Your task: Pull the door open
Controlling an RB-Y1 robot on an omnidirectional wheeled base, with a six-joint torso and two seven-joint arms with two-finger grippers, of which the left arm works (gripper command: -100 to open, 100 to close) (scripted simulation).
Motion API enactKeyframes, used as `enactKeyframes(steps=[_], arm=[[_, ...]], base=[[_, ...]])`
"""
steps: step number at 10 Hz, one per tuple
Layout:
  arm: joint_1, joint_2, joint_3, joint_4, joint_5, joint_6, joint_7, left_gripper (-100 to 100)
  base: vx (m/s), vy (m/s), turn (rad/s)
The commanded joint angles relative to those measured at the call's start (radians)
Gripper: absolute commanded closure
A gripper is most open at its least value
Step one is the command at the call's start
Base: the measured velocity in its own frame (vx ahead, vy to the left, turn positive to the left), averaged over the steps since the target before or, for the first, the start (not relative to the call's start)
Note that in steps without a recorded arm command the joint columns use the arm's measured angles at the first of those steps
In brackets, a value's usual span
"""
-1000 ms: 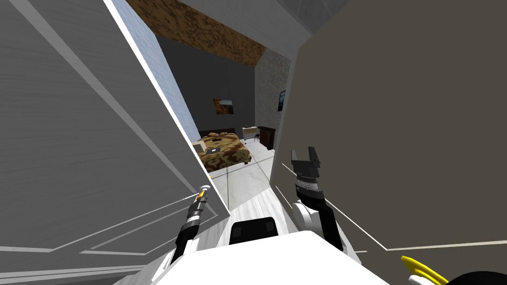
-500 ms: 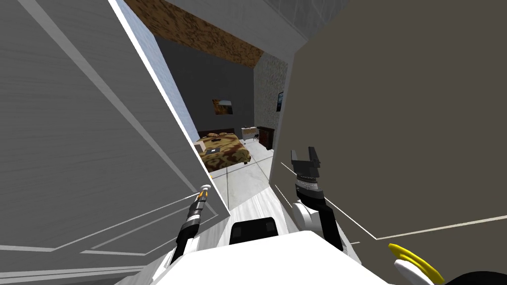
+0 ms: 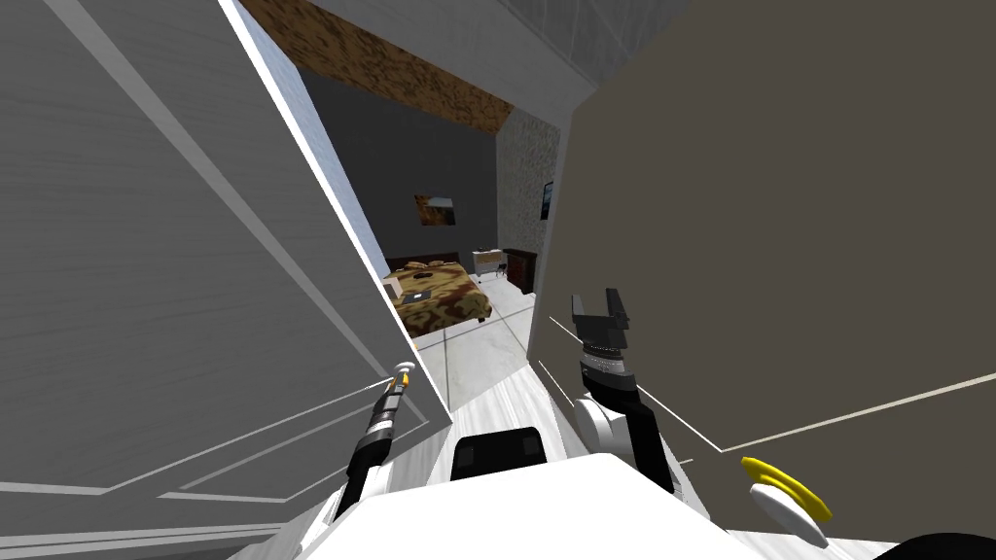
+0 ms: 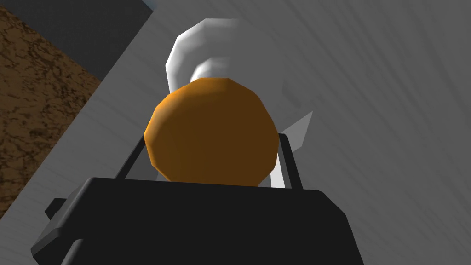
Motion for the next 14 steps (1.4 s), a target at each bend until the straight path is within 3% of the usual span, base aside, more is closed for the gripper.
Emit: enactKeyframes(steps=[1,8,10,14], arm=[[-0.004,-0.005,-0.016,0.01,0.016,0.001,0.05,100],[-0.015,0.005,-0.035,0.026,0.056,-0.001,0.19,100],[-0.023,0.011,-0.048,0.037,0.084,-0.003,0.255,100],[-0.031,0.018,-0.061,0.049,0.112,-0.005,0.35,100]], base=[[-0.051,0.01,-0.061],[-0.033,0.006,-0.033],[-0.047,0.009,-0.054],[-0.04,0.01,-0.03]])
